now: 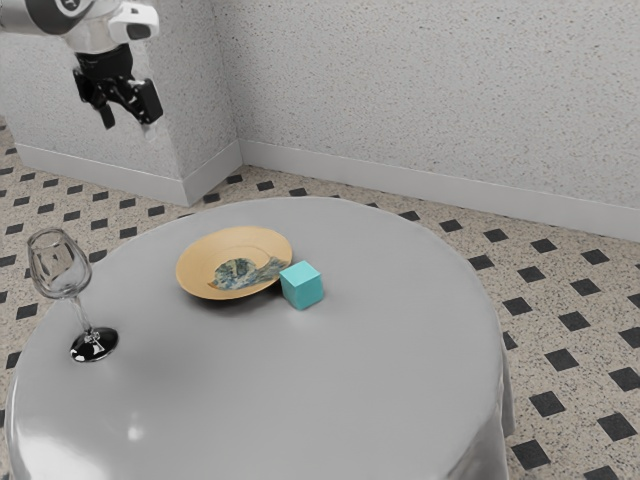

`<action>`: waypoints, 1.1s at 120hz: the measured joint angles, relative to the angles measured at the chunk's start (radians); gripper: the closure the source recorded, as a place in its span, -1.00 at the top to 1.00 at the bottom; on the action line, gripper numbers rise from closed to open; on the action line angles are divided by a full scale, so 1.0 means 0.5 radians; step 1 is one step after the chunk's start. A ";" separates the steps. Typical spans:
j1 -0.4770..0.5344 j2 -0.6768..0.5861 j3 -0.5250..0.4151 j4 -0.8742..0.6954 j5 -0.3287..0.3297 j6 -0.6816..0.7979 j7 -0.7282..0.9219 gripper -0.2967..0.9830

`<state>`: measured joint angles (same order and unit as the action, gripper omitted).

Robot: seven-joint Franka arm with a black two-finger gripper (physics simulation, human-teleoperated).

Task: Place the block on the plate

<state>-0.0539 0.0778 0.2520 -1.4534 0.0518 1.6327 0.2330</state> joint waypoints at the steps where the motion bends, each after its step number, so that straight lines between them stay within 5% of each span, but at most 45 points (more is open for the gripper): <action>1: -0.003 0.001 0.000 0.001 -0.001 -0.005 0.001 0.54; 22: -0.036 0.008 0.017 -0.004 -0.061 -0.124 -0.168 0.53; 41: 0.058 0.062 0.017 0.000 -0.138 -0.207 -0.708 0.54; 79: -0.064 0.593 -0.059 0.058 -0.166 0.190 -1.458 0.54; 132: -0.205 0.994 -0.083 0.235 -0.282 0.539 -2.330 0.54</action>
<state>-0.1565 0.5750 0.2105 -1.3359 -0.0893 1.9023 -0.9319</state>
